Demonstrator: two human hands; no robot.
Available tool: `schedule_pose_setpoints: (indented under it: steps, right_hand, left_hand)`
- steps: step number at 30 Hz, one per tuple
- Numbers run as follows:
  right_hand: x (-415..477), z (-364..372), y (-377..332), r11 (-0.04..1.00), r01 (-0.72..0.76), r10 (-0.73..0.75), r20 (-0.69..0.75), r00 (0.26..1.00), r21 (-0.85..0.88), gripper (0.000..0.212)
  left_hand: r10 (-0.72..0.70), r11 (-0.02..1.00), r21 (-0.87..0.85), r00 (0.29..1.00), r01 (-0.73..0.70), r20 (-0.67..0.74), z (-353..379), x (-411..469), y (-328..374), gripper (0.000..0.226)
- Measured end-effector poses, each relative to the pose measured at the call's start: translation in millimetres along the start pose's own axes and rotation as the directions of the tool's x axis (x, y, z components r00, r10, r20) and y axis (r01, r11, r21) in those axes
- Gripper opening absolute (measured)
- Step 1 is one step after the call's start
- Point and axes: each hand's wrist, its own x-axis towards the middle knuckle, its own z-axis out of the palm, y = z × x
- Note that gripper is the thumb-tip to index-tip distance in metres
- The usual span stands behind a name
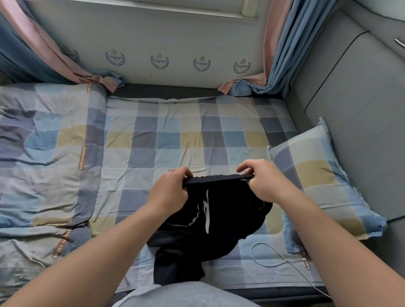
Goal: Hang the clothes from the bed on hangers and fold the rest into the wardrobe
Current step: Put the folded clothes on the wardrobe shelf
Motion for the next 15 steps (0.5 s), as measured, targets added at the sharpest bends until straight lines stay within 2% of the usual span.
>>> schedule_pose_setpoints:
  steps: [4,8,10,13,14,15]
  right_hand:
    - [17,17,26,0.988,-0.049,0.046,-0.029,0.999,-0.149,0.040]
    - [19,31,63,0.926,-0.188,0.158,-0.116,0.981,-0.326,0.032]
    - [15,39,81,0.920,-0.257,0.227,-0.133,0.965,-0.294,0.028]
    - [12,55,93,0.933,-0.273,0.238,-0.167,0.957,-0.235,0.018]
    - [13,58,92,0.941,-0.276,0.243,-0.175,0.954,-0.196,0.016]
    - [15,61,89,0.950,-0.295,0.275,-0.177,0.945,-0.102,0.016]
  left_hand:
    - [-0.078,0.988,0.133,0.997,0.074,0.019,-10,9,-33,0.034]
    - [-0.277,0.927,0.280,0.959,0.252,0.055,-17,0,-86,0.032]
    - [-0.365,0.890,0.326,0.927,0.320,0.085,-21,-11,-110,0.030]
    - [-0.415,0.870,0.328,0.906,0.370,0.080,-20,-21,-126,0.029]
    - [-0.442,0.870,0.281,0.893,0.405,0.079,-18,-23,-128,0.030]
    - [-0.489,0.867,0.161,0.868,0.472,0.089,-15,-23,-128,0.032]
